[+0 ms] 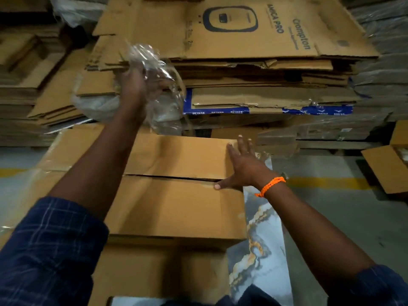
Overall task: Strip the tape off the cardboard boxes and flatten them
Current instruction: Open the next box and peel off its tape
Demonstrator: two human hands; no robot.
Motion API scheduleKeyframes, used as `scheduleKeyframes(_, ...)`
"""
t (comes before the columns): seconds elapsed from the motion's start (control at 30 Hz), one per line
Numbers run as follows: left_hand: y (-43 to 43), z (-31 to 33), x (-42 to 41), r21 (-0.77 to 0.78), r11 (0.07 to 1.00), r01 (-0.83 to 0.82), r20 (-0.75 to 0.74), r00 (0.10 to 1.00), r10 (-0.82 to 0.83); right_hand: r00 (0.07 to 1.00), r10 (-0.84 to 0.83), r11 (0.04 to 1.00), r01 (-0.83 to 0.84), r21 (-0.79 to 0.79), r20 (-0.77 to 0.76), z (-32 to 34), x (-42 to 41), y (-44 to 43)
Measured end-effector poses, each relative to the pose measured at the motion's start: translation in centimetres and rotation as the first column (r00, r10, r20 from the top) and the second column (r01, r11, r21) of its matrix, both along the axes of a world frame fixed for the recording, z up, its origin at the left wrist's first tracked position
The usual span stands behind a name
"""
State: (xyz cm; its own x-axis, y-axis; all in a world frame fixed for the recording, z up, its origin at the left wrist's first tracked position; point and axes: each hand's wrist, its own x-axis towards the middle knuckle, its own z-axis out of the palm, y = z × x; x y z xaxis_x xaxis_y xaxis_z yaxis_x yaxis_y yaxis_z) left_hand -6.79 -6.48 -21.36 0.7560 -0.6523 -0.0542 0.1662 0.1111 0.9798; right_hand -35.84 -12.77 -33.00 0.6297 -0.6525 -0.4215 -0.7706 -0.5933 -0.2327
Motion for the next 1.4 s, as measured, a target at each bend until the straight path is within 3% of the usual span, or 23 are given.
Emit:
scheduleKeyframes(0.1, 3.4, -3.0, -2.3, 0.291, 0.949, 0.119, 0.141, 0.976, -0.166, 0.992, 0.106, 0.994, -0.107, -0.017, -0.068, 2.1, 2.1, 0.8)
scheduleKeyframes(0.17, 5.3, -4.8, -1.9, 0.451, 0.89, 0.072, 0.2, 0.963, -0.179, 0.962, 0.236, 0.968, -0.245, 0.056, 0.136, 3.8, 4.5, 2.6)
scheduleKeyframes(0.23, 7.3, -5.4, -0.7, 0.537, 0.844, 0.014, 0.183, 0.974, -0.133, 0.896, 0.227, 0.947, -0.295, 0.13, 0.382, 4.4, 7.1, 5.3)
scheduleKeyframes(0.33, 11.2, -5.6, 2.5, 0.587, 0.809, -0.041, 0.139, 0.989, -0.05, 0.884, 0.154, 0.97, -0.221, 0.105, 0.441, 3.5, 11.2, 8.6)
scheduleKeyframes(0.47, 17.9, -5.8, 7.2, 0.567, 0.819, -0.089, 0.07, 0.996, 0.059, 0.83, 0.177, 0.935, -0.31, 0.174, 0.529, 2.3, 15.1, 11.2)
scheduleKeyframes(0.63, 25.7, -7.1, 10.5, 0.489, 0.865, -0.11, -0.088, 0.981, 0.175, 0.733, 0.307, 0.928, -0.371, -0.022, 0.607, 1.5, 18.7, 14.1)
scheduleKeyframes(0.7, 28.0, -7.4, 11.1, 0.493, 0.858, -0.142, -0.025, 0.984, 0.177, 0.679, 0.179, 0.95, -0.308, 0.055, 0.712, 1.9, 20.3, 15.3)
scheduleKeyframes(0.73, 28.7, -7.5, 11.2, 0.476, 0.87, -0.13, 0.016, 0.99, 0.14, 0.64, 0.014, 0.943, -0.263, 0.202, 0.768, 2.6, 21.0, 16.0)
scheduleKeyframes(0.8, 29.4, -7.8, 10.6, 0.472, 0.88, -0.051, 0.146, 0.989, -0.021, 0.558, -0.383, 0.777, -0.238, 0.583, 0.737, 4.0, 22.6, 17.3)
scheduleKeyframes(0.87, 29.4, -7.9, 9.5, 0.464, 0.883, 0.074, 0.28, 0.933, -0.225, 0.555, -0.579, 0.536, -0.292, 0.792, 0.597, 4.8, 24.2, 18.6)
scheduleKeyframes(0.93, 29.2, -8.1, 8.7, 0.393, 0.897, 0.204, 0.326, 0.881, -0.343, 0.535, -0.648, 0.41, -0.356, 0.84, 0.543, 5.4, 25.2, 19.7)
scheduleKeyframes(1.03, 29.0, -7.8, 7.9, 0.362, 0.894, 0.265, 0.28, 0.884, -0.375, 0.506, -0.674, 0.309, -0.468, 0.828, 0.538, 6.0, 25.2, 20.1)
scheduleKeyframes(1.1, 29.0, -7.5, 8.0, 0.392, 0.881, 0.265, 0.295, 0.871, -0.393, 0.547, -0.601, 0.328, -0.495, 0.804, 0.582, 6.0, 24.8, 19.6)
scheduleKeyframes(1.13, 29.0, -7.5, 8.4, 0.417, 0.877, 0.24, 0.334, 0.856, -0.393, 0.563, -0.5, 0.458, -0.473, 0.753, 0.658, 5.9, 24.5, 19.3)
scheduleKeyframes(1.17, 29.1, -7.6, 9.1, 0.419, 0.888, 0.188, 0.358, 0.865, -0.352, 0.574, -0.343, 0.656, -0.421, 0.627, 0.744, 5.5, 24.5, 18.9)
scheduleKeyframes(1.2, 29.1, -7.6, 10.0, 0.397, 0.913, 0.092, 0.345, 0.907, -0.241, 0.589, -0.146, 0.837, -0.354, 0.417, 0.795, 5.0, 24.5, 18.6)
scheduleKeyframes(1.23, 29.2, -7.7, 11.1, 0.336, 0.941, -0.033, 0.265, 0.962, -0.061, 0.613, 0.035, 0.939, -0.291, 0.185, 0.789, 4.4, 24.6, 18.2)
scheduleKeyframes(1.3, 29.9, -7.3, 13.6, 0.189, 0.949, -0.253, 0.025, 0.967, 0.253, 0.731, 0.294, 0.943, -0.325, -0.064, 0.615, 3.0, 24.6, 17.9)
scheduleKeyframes(1.4, 32.1, -6.5, 17.3, 0.083, 0.898, -0.432, -0.081, 0.895, 0.439, 0.82, 0.514, 0.858, -0.496, -0.136, 0.251, 0.6, 24.4, 18.6)
